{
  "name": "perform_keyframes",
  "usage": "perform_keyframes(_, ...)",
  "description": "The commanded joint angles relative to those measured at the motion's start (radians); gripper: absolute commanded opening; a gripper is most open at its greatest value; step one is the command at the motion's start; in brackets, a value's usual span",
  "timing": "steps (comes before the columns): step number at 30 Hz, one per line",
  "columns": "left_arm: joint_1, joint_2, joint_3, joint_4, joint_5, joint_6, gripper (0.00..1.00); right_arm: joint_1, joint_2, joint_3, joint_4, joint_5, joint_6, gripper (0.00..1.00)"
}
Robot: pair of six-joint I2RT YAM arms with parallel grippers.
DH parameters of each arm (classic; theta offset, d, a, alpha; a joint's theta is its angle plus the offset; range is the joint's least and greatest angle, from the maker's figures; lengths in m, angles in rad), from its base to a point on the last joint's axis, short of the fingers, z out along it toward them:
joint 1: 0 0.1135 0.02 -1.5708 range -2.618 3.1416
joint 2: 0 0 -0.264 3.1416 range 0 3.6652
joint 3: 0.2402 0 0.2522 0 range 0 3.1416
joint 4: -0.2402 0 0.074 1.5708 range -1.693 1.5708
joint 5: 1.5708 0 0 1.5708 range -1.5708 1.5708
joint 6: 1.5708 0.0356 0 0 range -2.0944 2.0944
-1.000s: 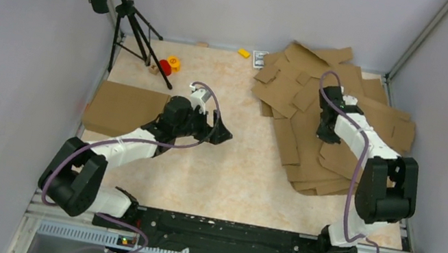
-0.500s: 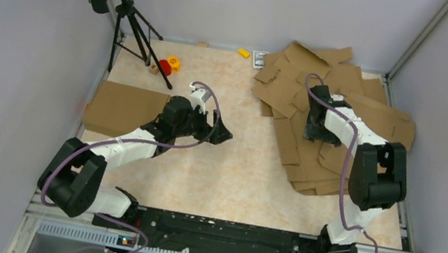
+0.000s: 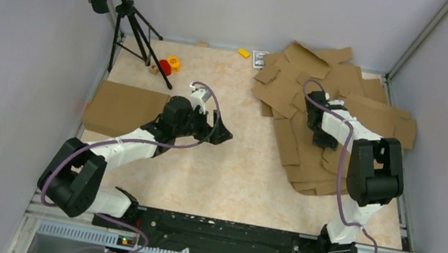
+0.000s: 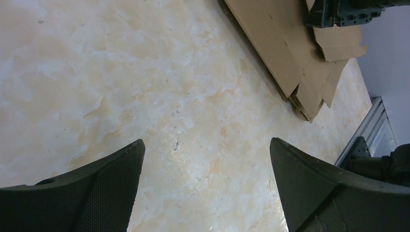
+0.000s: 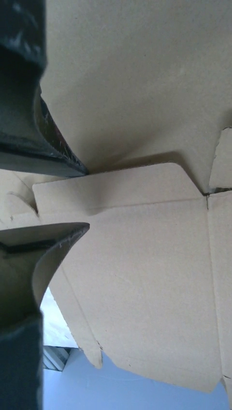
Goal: Fold the paper box
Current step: Move the paper box to the paper box.
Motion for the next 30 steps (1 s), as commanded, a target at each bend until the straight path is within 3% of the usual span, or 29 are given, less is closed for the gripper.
perform_keyframes(1, -0.004, -0.028, 0.029, 0.001, 0.006, 0.015, 0.99, -0.007, 0.002, -0.009, 0.006, 0.060, 0.017, 0.33)
perform_keyframes(6, -0.004, -0.032, 0.028, -0.001, 0.006, 0.016, 0.99, -0.007, -0.033, -0.023, 0.006, 0.079, 0.021, 0.00)
perform_keyframes(11, -0.004, -0.034, 0.027, -0.001, 0.006, 0.016, 0.99, -0.006, -0.144, -0.037, 0.027, -0.012, 0.017, 0.00)
perform_keyframes(17, -0.005, -0.034, 0.028, -0.001, 0.006, 0.016, 0.99, -0.003, -0.279, 0.015, -0.005, -0.290, 0.021, 0.00)
perform_keyframes(21, -0.004, -0.032, 0.027, -0.001, 0.007, 0.019, 0.99, 0.031, -0.329, 0.077, -0.071, -0.395, 0.063, 0.00)
perform_keyframes(25, -0.008, -0.028, 0.030, 0.002, 0.016, 0.021, 0.99, 0.096, -0.394, 0.082, -0.037, -0.540, 0.162, 0.00)
perform_keyframes(30, -0.021, -0.029, 0.026, 0.007, 0.021, 0.030, 0.99, 0.230, -0.432, -0.027, 0.209, -0.682, 0.449, 0.00)
